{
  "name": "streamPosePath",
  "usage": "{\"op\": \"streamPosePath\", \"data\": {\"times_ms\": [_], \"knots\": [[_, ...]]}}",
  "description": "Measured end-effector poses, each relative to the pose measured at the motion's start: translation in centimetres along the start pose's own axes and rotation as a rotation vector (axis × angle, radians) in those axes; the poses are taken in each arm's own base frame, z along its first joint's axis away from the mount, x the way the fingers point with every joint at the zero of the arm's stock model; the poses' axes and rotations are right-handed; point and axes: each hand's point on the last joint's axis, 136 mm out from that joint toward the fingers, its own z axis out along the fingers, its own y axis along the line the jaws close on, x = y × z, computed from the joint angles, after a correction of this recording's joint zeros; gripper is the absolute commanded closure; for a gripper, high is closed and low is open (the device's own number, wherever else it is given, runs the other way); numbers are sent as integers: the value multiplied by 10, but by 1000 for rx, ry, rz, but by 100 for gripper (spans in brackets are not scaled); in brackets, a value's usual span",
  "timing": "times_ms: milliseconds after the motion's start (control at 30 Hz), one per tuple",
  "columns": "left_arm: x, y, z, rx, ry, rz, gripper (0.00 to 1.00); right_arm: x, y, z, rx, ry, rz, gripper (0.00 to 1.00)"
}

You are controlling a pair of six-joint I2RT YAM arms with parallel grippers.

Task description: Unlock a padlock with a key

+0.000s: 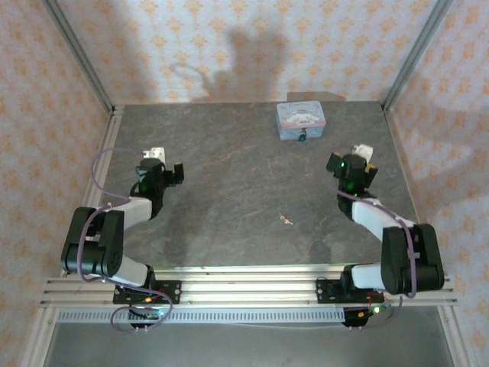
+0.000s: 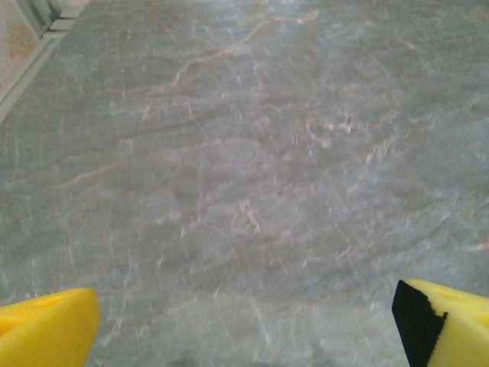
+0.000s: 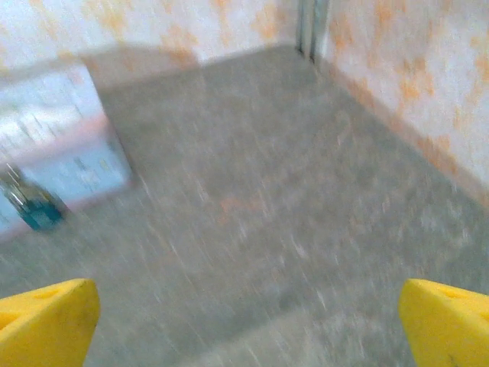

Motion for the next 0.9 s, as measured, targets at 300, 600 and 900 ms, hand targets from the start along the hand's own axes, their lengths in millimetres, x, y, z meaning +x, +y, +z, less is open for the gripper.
{"op": "streamPosePath", "data": {"times_ms": [300,600,900], "knots": [[-82,-25,-4,93,-5,-154,0,-112,63,26,-78,109,207,1],[-104,-123,40,338,140,-286,6,-87,152,156,-33,398,328,0],[-83,-195,65,483,288,-298,8,-11,155,188,66,576,358,2]]}}
